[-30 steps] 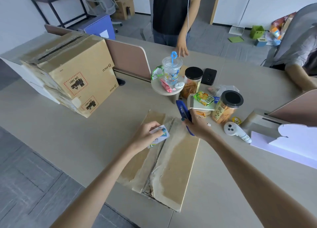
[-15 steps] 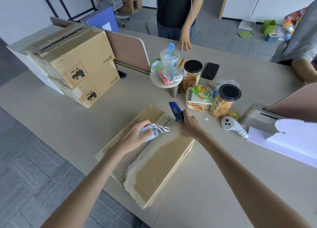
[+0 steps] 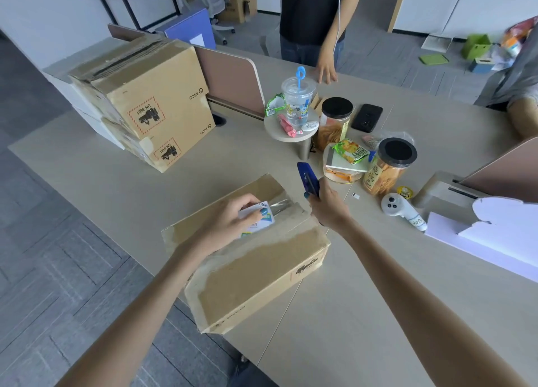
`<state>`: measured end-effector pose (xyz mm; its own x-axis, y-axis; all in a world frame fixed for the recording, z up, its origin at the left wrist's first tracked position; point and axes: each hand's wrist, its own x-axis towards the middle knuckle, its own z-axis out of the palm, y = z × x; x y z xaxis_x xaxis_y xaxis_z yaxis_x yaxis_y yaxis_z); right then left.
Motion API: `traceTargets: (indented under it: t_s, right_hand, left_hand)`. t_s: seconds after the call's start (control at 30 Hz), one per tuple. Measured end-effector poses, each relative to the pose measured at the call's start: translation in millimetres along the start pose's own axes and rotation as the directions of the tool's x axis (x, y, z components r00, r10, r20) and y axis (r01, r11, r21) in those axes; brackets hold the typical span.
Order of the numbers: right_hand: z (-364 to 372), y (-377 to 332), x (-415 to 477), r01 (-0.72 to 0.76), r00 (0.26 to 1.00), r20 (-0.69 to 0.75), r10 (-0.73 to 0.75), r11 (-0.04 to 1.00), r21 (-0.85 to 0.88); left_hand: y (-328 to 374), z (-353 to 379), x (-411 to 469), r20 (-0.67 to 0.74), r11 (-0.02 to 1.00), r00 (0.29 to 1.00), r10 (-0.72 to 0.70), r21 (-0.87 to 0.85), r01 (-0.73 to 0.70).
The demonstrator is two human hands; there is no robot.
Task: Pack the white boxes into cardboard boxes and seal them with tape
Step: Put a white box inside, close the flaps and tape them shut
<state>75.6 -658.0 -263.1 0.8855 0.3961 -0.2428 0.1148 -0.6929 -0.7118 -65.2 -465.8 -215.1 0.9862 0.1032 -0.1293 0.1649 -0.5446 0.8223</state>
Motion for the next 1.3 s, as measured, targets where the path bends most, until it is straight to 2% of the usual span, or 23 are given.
traceTargets:
  t_s: [0.07, 0.13, 0.2, 0.37, 0.63, 0.8, 0.97, 1.1, 1.2, 1.3]
  right_hand:
    - [-6, 2, 5, 0.017, 1.000, 0.011, -0.017, 0.998, 0.055]
    - [-10, 3, 9, 0.028, 1.000, 0.010, -0.029, 0.999, 0.046]
    - [-10, 2, 12, 0.037, 0.999, 0.010, -0.037, 0.999, 0.032]
    - [-7, 9, 24, 0.044, 0.999, -0.009, -0.044, 0.999, -0.018]
    - [5, 23, 46, 0.001, 1.000, 0.031, 0.000, 0.999, -0.053]
    - [20, 34, 53, -0.046, 0.995, 0.082, 0.050, 0.998, -0.052]
    - [38, 42, 55, -0.115, 0.981, 0.148, 0.127, 0.990, -0.085]
    - [46, 44, 61, -0.227, 0.950, 0.233, 0.208, 0.972, 0.057]
    - [45, 45, 64, -0.349, 0.901, 0.341, 0.269, 0.916, 0.199]
    - [43, 47, 66, -0.450, 0.844, 0.426, 0.327, 0.862, 0.232]
  left_hand:
    - [3, 2, -3, 0.034, 0.996, 0.997, -0.068, -0.059, 0.070]
    - [-1, 6, -4, -0.063, 0.978, 0.990, -0.127, 0.160, 0.136]
    - [-1, 13, -2, -0.183, 0.898, 0.972, -0.146, 0.388, 0.208]
    - [-7, 16, 13, -0.334, 0.740, 0.925, -0.180, 0.574, 0.351]
    - [-3, 18, 38, -0.282, 0.647, 0.916, -0.285, 0.649, 0.401]
    - [-9, 20, 49, -0.241, 0.649, 0.908, -0.343, 0.638, 0.415]
    - [-8, 21, 54, -0.224, 0.626, 0.912, -0.344, 0.669, 0.400]
    - [-11, 21, 54, -0.231, 0.632, 0.913, -0.337, 0.663, 0.401]
    - [-13, 21, 55, -0.231, 0.636, 0.909, -0.346, 0.655, 0.408]
    - [-13, 21, 54, -0.239, 0.640, 0.906, -0.350, 0.645, 0.418]
